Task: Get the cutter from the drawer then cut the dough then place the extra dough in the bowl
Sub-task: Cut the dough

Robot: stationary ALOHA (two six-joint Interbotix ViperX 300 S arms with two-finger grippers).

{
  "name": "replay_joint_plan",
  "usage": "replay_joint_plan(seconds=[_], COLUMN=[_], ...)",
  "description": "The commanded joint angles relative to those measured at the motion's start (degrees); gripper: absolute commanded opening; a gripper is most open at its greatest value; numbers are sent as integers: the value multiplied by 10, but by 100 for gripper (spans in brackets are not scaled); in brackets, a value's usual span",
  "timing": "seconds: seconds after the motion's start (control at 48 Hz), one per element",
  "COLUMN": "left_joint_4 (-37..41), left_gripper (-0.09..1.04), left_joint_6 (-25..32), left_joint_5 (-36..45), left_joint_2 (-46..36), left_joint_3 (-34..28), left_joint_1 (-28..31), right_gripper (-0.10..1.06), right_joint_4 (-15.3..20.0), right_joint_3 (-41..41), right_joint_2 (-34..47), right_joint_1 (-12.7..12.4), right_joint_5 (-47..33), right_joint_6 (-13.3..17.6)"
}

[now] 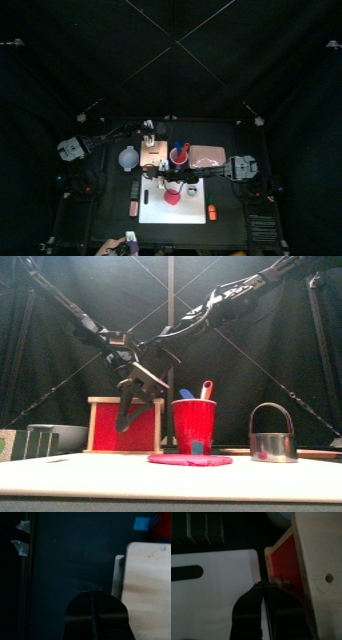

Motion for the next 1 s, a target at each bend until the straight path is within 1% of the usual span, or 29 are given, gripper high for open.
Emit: replay_joint_plan(seconds=[0.021,0.167,0.312,0.438,0.542,0.667,0.771,0.875,1.0], left_joint_4=[-6,-33,-54,-69,-98,-147,-172,-193,-226], left_gripper=[26,26,26,26,26,26,26,26,26], left_joint_6=[0,3,5,1,0,3,3,0,-4], left_joint_5=[-29,-82,-151,-220,-285,-403,-490,-561,-622], left_joint_2=[-38,-76,-115,-151,-181,-221,-250,-279,-297], left_joint_3=[-11,17,71,131,179,245,291,331,358], left_joint_1=[3,-1,-10,-47,-85,-151,-207,-272,-341], right_gripper=[11,11,12,14,19,29,40,51,68], right_joint_4=[-2,2,13,37,68,104,137,167,196], right_joint_3=[-10,20,77,128,172,218,253,279,294], right_joint_2=[-49,-91,-149,-202,-247,-289,-311,-323,-335], right_joint_1=[11,25,40,53,61,66,66,70,75], right_joint_5=[-3,-2,4,5,6,8,8,11,25], right_joint_6=[-1,0,4,8,8,8,8,5,8])
